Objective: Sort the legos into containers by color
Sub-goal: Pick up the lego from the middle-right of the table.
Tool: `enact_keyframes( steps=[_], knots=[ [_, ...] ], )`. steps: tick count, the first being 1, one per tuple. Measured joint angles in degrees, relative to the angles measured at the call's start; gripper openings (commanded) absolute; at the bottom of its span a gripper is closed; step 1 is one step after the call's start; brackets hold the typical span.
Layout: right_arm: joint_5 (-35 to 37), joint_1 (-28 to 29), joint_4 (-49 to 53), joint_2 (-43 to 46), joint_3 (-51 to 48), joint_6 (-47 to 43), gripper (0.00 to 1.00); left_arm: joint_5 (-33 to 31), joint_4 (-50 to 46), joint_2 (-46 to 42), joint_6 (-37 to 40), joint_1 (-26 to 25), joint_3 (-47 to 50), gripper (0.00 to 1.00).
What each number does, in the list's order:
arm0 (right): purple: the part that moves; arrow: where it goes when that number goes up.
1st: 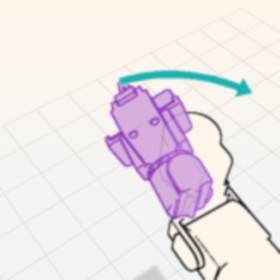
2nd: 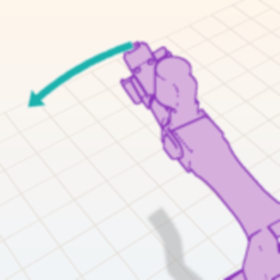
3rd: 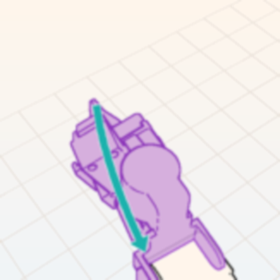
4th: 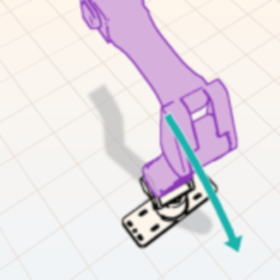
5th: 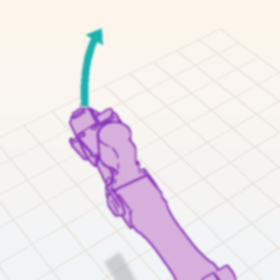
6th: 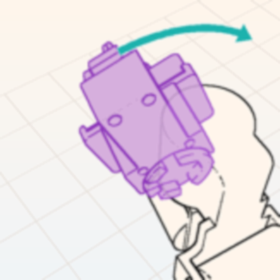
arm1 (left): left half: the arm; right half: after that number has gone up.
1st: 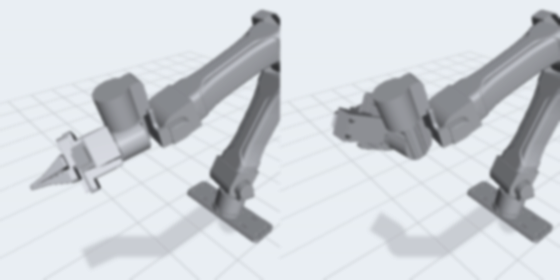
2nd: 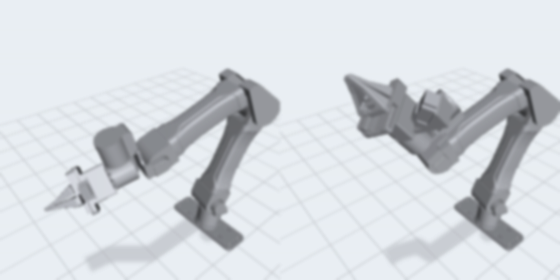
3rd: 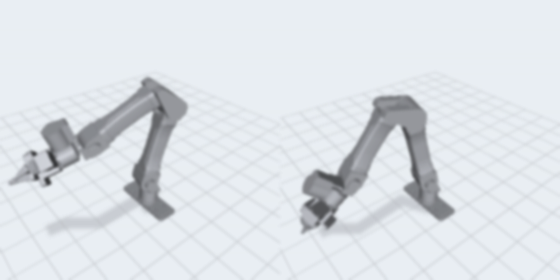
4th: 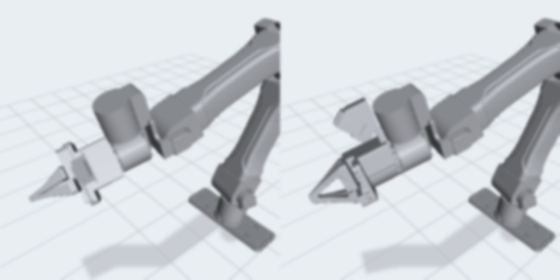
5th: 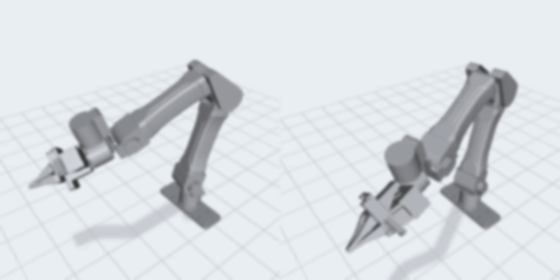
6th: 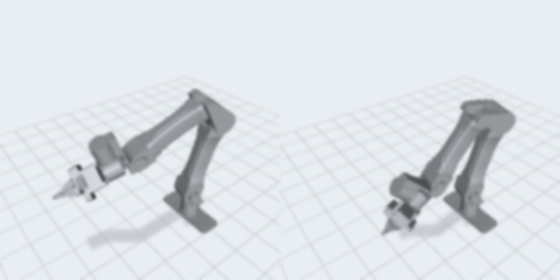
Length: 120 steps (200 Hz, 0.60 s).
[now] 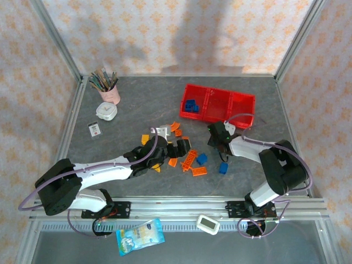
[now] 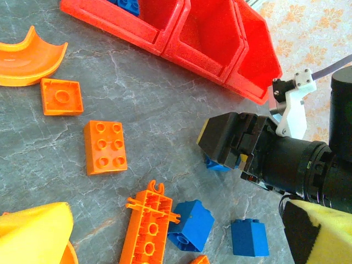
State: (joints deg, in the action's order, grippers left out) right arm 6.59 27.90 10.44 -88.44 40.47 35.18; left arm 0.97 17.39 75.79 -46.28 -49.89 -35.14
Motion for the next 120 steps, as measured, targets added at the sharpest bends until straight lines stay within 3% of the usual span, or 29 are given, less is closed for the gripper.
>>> enact_keyframes(
  steps=[65, 120],
  knots=[
    [0.8, 0.0, 0.6, 0.0, 0.0, -2.0, 0.4, 0.0, 0.0, 0.0, 0.0, 0.0, 0.0, 0.99],
    [1.2, 0.5, 3.3, 0.5, 3.2, -4.0, 0.37, -0.2, 0.0, -0.7, 0.0, 0.4, 0.2, 0.99]
  ],
)
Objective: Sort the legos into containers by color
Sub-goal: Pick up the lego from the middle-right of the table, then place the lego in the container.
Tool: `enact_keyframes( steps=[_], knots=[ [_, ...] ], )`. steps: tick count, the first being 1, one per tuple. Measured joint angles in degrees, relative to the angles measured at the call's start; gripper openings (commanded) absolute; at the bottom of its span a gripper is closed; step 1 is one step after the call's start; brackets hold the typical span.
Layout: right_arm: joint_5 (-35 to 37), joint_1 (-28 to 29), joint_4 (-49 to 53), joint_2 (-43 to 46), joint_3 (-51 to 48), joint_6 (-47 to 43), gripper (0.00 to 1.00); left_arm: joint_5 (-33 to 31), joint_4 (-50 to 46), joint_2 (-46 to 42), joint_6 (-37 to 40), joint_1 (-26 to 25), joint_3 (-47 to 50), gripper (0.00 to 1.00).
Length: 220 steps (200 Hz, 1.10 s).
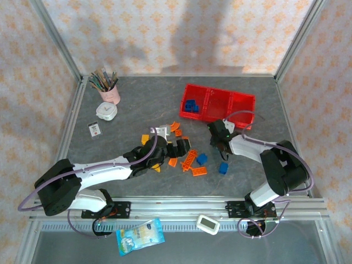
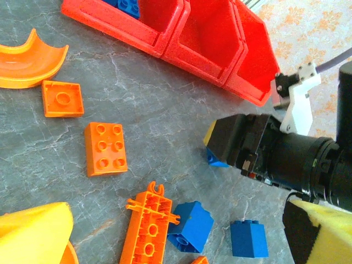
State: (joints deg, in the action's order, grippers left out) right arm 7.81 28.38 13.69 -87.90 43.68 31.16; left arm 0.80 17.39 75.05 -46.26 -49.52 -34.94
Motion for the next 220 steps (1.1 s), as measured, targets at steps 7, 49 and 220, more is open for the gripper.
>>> enact_keyframes(
  steps=[7, 49, 220],
  knots=[
    [0.1, 0.4, 0.5, 0.0, 1.3, -0.4, 0.38, 0.0, 0.0, -0.7, 0.0, 0.3, 0.3, 0.99],
    [0.1, 3.5, 1.2, -2.5, 13.0, -3.0, 0.37, -0.3, -0.6, -5.2, 0.3, 4.8, 1.5, 0.99],
    [0.1, -1.6, 5.8, -40.5, 63.2, -13.5, 0.55, 3.5, -1.3, -1.5, 3.3, 15.2, 0.0, 0.99]
  ],
)
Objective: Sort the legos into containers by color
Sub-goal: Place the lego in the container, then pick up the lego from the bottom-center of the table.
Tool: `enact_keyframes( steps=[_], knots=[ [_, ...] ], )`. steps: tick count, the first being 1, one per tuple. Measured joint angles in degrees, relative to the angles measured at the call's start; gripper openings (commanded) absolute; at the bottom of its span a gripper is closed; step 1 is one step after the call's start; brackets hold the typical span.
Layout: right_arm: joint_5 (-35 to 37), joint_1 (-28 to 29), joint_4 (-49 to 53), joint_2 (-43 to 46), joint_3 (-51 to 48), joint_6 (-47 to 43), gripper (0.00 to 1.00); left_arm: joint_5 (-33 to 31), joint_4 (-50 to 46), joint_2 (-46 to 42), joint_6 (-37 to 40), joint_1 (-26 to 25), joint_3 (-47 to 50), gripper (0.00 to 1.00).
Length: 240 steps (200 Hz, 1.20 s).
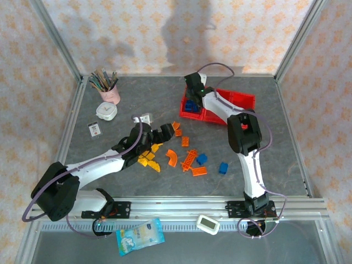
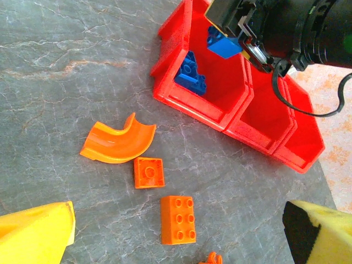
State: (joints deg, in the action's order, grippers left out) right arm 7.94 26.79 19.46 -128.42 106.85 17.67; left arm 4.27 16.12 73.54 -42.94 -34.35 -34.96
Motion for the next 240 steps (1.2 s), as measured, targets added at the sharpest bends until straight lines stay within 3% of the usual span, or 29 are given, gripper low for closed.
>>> enact_keyframes(
  steps=[46, 122, 240],
  knots=[
    [-2.4, -0.2, -0.5, 1.7, -1.7, -1.6, 0.6, 1.1, -0.2, 0.2, 1.2, 0.0, -1.9, 0.99],
    [-6.5, 1.4, -4.1, 28.0, -27.8, -1.3, 0.69, 3.3, -1.3, -1.2, 1.9, -0.7, -2.9, 0.99],
    [-9.3, 10.3, -1.6, 50.1, -58.9, 2.3, 0.77, 0.9, -3.2, -7.2, -1.9, -12.3, 3.0, 0.99]
  ],
)
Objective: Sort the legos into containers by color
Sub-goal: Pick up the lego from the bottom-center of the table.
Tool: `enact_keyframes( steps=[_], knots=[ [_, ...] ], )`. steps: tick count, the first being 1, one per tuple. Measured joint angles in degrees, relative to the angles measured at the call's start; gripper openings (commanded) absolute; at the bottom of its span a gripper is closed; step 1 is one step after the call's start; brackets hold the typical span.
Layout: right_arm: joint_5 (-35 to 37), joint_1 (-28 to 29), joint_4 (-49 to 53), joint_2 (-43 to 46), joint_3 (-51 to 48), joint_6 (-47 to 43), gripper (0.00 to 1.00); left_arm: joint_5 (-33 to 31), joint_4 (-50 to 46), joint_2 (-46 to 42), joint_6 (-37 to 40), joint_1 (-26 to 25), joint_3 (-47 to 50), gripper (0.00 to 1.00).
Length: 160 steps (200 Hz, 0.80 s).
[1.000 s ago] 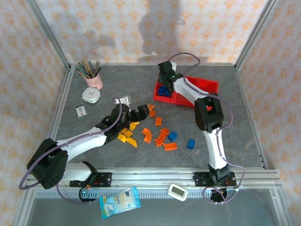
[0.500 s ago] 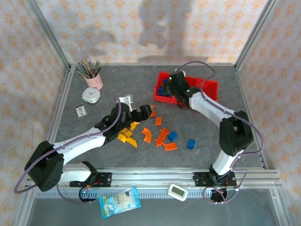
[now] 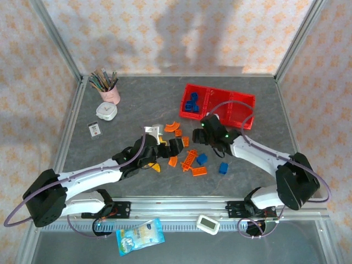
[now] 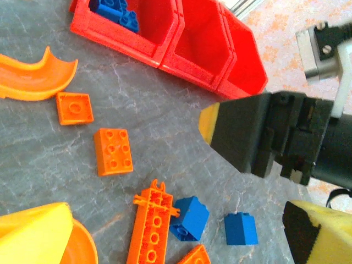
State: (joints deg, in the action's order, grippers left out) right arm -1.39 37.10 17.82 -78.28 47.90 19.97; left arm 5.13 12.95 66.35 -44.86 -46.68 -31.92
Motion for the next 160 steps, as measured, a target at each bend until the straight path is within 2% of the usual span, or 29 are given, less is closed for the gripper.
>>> enact_keyframes(
  steps=[69, 160],
  knots=[
    [-0.4, 6.7, 1.3, 1.4, -6.2, 2.9, 0.78, -4.0, -1.6, -6.5, -2.1, -0.6, 3.6, 0.99],
    [-4.5, 7.6, 2.1, 3.0, -11.1, 3.2, 0.73, -4.9, -2.5, -7.4, -3.1, -0.6, 4.3, 0.99]
  ],
)
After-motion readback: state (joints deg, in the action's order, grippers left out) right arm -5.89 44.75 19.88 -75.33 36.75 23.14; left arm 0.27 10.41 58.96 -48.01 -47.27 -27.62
